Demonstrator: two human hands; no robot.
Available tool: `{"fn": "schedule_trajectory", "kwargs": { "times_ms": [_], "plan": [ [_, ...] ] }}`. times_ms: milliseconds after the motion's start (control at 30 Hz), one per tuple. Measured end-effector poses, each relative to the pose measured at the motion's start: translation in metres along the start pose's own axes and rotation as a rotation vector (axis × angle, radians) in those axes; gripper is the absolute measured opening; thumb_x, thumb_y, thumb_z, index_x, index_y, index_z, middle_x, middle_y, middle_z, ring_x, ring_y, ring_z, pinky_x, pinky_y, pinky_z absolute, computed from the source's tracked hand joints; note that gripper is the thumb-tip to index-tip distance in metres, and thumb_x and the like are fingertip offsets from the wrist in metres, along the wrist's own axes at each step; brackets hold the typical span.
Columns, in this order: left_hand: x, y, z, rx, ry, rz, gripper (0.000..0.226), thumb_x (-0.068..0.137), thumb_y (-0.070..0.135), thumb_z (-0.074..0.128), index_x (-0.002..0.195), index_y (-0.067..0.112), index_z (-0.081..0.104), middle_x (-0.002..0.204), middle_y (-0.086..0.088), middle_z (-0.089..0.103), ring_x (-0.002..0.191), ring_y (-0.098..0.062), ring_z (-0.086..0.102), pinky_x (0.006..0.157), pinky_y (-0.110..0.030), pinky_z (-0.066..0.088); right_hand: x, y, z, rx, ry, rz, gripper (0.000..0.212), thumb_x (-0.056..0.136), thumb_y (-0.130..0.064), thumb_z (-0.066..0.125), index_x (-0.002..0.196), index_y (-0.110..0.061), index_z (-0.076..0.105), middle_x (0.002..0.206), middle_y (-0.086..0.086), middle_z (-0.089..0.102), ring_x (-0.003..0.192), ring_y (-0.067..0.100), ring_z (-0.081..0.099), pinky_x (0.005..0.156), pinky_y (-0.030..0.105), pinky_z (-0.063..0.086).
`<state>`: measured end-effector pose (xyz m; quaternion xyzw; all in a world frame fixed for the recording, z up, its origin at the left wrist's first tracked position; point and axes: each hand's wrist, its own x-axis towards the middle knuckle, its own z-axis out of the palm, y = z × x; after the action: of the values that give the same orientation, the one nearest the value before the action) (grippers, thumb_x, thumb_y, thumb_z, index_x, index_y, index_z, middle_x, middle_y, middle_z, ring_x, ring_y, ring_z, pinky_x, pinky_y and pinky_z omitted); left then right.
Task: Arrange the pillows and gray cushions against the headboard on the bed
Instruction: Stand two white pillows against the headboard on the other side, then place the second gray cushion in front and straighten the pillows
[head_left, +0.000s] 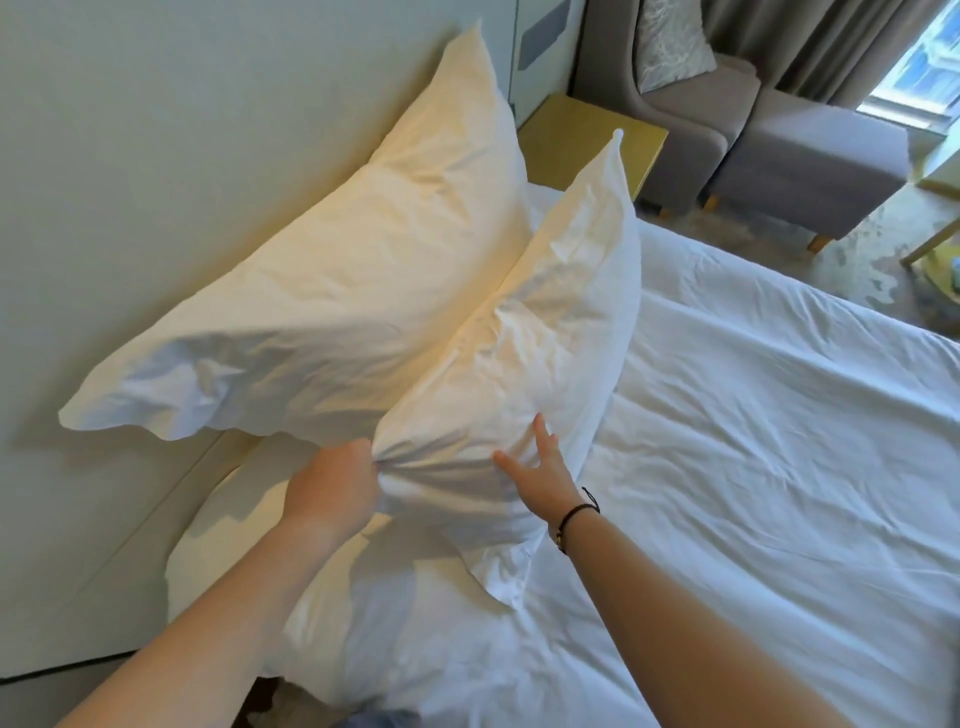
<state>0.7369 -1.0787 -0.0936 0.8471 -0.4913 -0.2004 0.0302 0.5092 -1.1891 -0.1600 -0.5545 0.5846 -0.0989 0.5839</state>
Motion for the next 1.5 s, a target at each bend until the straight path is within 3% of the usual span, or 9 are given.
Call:
{"fn": "schedule_trajectory", "kwargs": {
  "times_ms": [133, 267, 467, 700, 867, 1033, 1167, 1300, 1500],
  "plan": [
    [-0.02, 0.054, 0.016, 0.09, 0.112, 0.168, 0.062, 0.093, 0.032, 0.053, 0.147, 0.016, 0.028, 0.149, -0.017, 0.039, 0.133, -0.036, 0.039, 0.103, -0.045, 0.039, -0.019, 0.033, -0.028, 0.085, -0.039, 0.037, 0.078, 0.087, -0.047, 0.064, 0.15, -0.046, 0.019, 0.158, -0.008, 0.026, 0.133, 0.016, 0.039, 0.099, 0.032, 0.04],
    [-0.038, 0.134, 0.052, 0.117, 0.055, 0.46, 0.069, 0.092, 0.042, 0.055, 0.151, 0.021, 0.028, 0.16, -0.01, 0.024, 0.146, -0.03, 0.018, 0.119, -0.04, 0.016, -0.053, 0.099, -0.07, 0.13, 0.041, 0.11, 0.072, 0.084, -0.047, 0.067, 0.147, -0.039, 0.034, 0.154, -0.007, 0.035, 0.139, 0.015, 0.036, 0.111, 0.038, 0.036],
    [-0.068, 0.239, 0.128, -0.122, -0.359, 0.554, 0.051, 0.092, 0.04, 0.058, 0.14, 0.03, 0.043, 0.145, 0.005, 0.044, 0.14, -0.013, 0.021, 0.11, -0.03, 0.027, -0.133, 0.239, -0.154, 0.24, 0.358, 0.365, 0.062, 0.086, -0.043, 0.065, 0.143, -0.037, 0.043, 0.148, -0.001, 0.044, 0.132, 0.019, 0.044, 0.105, 0.039, 0.041],
    [-0.104, 0.313, 0.206, -0.005, -0.629, 0.644, 0.053, 0.085, 0.062, 0.058, 0.132, 0.042, 0.047, 0.133, 0.017, 0.049, 0.134, -0.008, 0.035, 0.103, -0.028, 0.033, -0.229, 0.401, -0.25, 0.031, 0.777, 0.701, 0.079, 0.084, -0.044, 0.066, 0.15, -0.026, 0.027, 0.162, 0.003, 0.016, 0.145, 0.024, 0.022, 0.112, 0.043, 0.028],
    [-0.125, 0.352, 0.239, 0.087, -0.67, 0.715, 0.064, 0.079, 0.072, 0.055, 0.135, 0.042, 0.045, 0.136, 0.017, 0.05, 0.13, -0.008, 0.042, 0.103, -0.03, 0.036, -0.279, 0.482, -0.284, -0.243, 0.761, 0.923, 0.101, 0.074, -0.06, 0.069, 0.152, -0.035, 0.009, 0.164, 0.003, -0.001, 0.148, 0.03, 0.009, 0.115, 0.053, 0.021],
    [-0.132, 0.382, 0.265, 0.092, -0.669, 0.72, 0.064, 0.079, 0.072, 0.055, 0.135, 0.045, 0.044, 0.135, 0.015, 0.052, 0.13, -0.01, 0.044, 0.105, -0.036, 0.038, -0.273, 0.515, -0.278, -0.145, 0.754, 0.873, 0.124, 0.064, -0.055, 0.082, 0.152, -0.039, -0.004, 0.163, 0.004, -0.012, 0.148, 0.036, 0.001, 0.118, 0.05, 0.019],
    [-0.138, 0.389, 0.279, 0.074, -0.691, 0.689, 0.064, 0.078, 0.072, 0.056, 0.134, 0.046, 0.043, 0.13, 0.018, 0.051, 0.124, -0.007, 0.047, 0.1, -0.032, 0.039, -0.266, 0.526, -0.273, -0.198, 0.81, 0.871, 0.119, 0.068, -0.031, 0.084, 0.152, -0.037, 0.001, 0.163, 0.006, -0.002, 0.146, 0.038, 0.008, 0.116, 0.047, 0.026],
    [-0.141, 0.377, 0.282, 0.089, -0.716, 0.656, 0.059, 0.078, 0.071, 0.058, 0.131, 0.045, 0.048, 0.12, 0.023, 0.054, 0.113, 0.0, 0.05, 0.093, -0.027, 0.038, -0.266, 0.536, -0.276, -0.188, 0.913, 0.811, 0.092, 0.082, -0.001, 0.06, 0.151, -0.039, 0.012, 0.162, 0.004, 0.007, 0.143, 0.037, 0.02, 0.11, 0.045, 0.035],
    [-0.128, 0.342, 0.266, 0.102, -0.716, 0.527, 0.044, 0.084, 0.057, 0.064, 0.124, 0.041, 0.054, 0.115, 0.015, 0.063, 0.105, 0.001, 0.056, 0.087, -0.028, 0.045, -0.276, 0.532, -0.306, -0.16, 0.883, 0.818, 0.075, 0.083, -0.001, 0.047, 0.144, -0.044, 0.035, 0.141, 0.005, 0.044, 0.113, 0.039, 0.053, 0.093, 0.042, 0.047]
  ]
}}
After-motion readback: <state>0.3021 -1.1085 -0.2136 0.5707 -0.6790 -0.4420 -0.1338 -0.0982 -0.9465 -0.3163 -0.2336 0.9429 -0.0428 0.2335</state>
